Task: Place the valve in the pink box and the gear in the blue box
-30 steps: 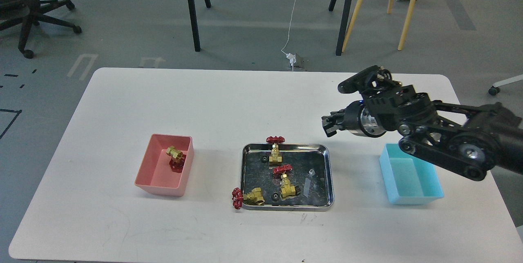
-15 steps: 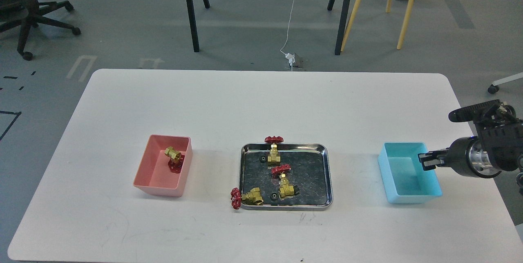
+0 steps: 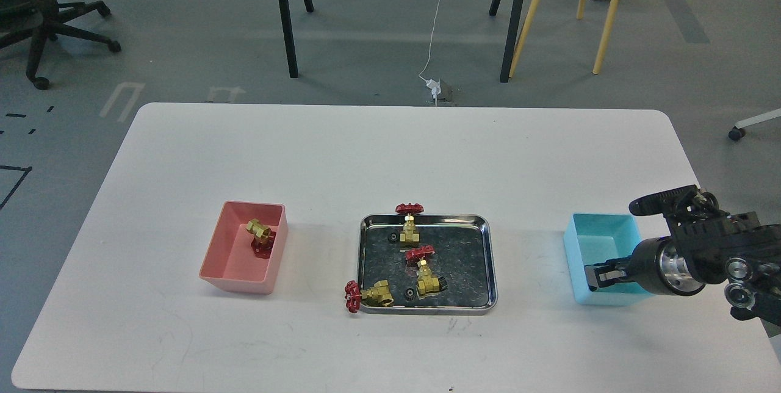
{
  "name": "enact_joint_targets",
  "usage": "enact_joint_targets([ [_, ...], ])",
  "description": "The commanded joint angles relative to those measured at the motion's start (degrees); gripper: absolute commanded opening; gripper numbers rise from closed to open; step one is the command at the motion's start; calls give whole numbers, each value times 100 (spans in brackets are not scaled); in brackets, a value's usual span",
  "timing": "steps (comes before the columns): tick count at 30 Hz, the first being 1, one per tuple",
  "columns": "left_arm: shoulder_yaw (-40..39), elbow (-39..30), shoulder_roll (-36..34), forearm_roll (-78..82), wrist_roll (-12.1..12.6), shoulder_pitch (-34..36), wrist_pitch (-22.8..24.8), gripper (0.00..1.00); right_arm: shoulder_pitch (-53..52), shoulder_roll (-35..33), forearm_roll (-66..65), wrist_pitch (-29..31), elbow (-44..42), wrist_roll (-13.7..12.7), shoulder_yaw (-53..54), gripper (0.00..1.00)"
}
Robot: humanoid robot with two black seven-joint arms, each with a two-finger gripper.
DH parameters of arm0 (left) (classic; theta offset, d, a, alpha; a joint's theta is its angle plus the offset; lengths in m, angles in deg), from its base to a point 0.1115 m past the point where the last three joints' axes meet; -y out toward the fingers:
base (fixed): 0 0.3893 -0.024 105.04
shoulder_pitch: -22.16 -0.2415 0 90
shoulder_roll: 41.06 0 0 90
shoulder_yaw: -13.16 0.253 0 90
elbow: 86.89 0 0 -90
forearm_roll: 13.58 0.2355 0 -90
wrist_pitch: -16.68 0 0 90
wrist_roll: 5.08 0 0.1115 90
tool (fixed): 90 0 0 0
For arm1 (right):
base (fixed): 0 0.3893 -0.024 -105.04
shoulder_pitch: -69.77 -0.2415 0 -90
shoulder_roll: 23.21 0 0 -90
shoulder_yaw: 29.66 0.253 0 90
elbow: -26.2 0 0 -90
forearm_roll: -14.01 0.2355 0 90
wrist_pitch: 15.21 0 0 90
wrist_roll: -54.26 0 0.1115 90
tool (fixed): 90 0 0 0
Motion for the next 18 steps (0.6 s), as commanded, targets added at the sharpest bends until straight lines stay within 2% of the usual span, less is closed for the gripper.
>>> enact_joint_targets([
  [1,0,0,23,7,26,-12,31,100,-77,-199,809,0,41,-15,758,95],
  [6,131,0,23,173,185,75,84,100,-848,-331,2251,0,-221,-15,1875,97],
  [9,272,-9,49,358,202,146,84,100,-1482,-156,2884,0,-1151,2,2219,96],
  [14,448,-18,286,367,202,225,66,100,-2071,976,3667,-84,-3251,29,2781,96],
  [16,448,-9,304,376,202,199,66,100,-2352,1625,3730,-1029,-4069,3,2983,99],
  [18,527,-9,383,376,202,190,49,100,-2563,2137,3739,-1769,-4406,11,3028,99],
])
